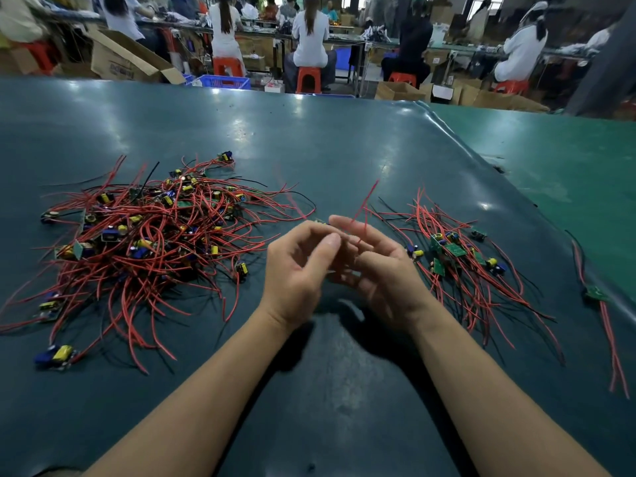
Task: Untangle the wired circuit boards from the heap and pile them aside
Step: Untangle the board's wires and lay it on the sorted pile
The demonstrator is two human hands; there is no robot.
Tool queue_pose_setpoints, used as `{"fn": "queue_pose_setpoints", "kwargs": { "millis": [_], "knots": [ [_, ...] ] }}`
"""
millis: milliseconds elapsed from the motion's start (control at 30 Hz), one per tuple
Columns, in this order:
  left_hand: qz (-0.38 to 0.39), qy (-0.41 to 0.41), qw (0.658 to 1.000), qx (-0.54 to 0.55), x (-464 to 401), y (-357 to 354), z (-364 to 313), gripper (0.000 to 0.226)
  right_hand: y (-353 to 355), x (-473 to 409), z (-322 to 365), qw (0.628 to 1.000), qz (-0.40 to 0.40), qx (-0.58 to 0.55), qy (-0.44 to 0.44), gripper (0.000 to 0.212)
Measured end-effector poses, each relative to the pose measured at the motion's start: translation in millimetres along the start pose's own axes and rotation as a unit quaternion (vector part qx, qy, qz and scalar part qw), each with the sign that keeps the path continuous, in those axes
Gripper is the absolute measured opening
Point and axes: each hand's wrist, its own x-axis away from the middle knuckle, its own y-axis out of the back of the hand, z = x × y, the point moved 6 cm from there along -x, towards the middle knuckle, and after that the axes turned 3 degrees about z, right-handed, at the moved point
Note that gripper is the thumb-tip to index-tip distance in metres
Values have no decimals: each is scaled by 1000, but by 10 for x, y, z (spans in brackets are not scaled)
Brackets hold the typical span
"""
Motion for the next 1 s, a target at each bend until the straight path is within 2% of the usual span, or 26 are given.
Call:
{"fn": "queue_pose_setpoints", "kwargs": {
  "millis": [67, 133, 367, 467, 567, 667, 767, 933, 1000],
  "knots": [
    [-12, 85, 996, 39, -41, 25, 137, 7, -36, -1, -38, 1000, 10, -12, -14, 30],
    [-15, 127, 989, 69, -58, 40, 214, 5, -40, 2, -51, 1000, -17, -9, -13, 20],
    [-27, 136, 988, 74, -82, 99, 236, 9, 75, -21, -69, 993, -116, -18, -7, 6],
    [9, 184, 979, 86, -115, 74, 275, 34, 86, -15, -49, 991, -130, -9, 3, 11],
    [-28, 193, 981, 2, -124, 83, 299, 51, 164, 2, 56, 984, -164, 58, 42, 13],
    [-66, 186, 978, -68, -122, 95, 310, 47, 242, 10, 174, 974, -181, 117, 68, 12],
    [-97, 209, 973, -26, -125, 140, 353, 38, 241, 22, 193, 975, -180, 115, 65, 10],
    [-40, 189, 981, -6, -132, 69, 318, 22, 244, 33, 200, 980, -175, 73, 62, 9],
    [-59, 196, 979, 14, -135, 107, 341, 16, 221, 37, 169, 982, -168, 68, 53, 11]
  ]
}}
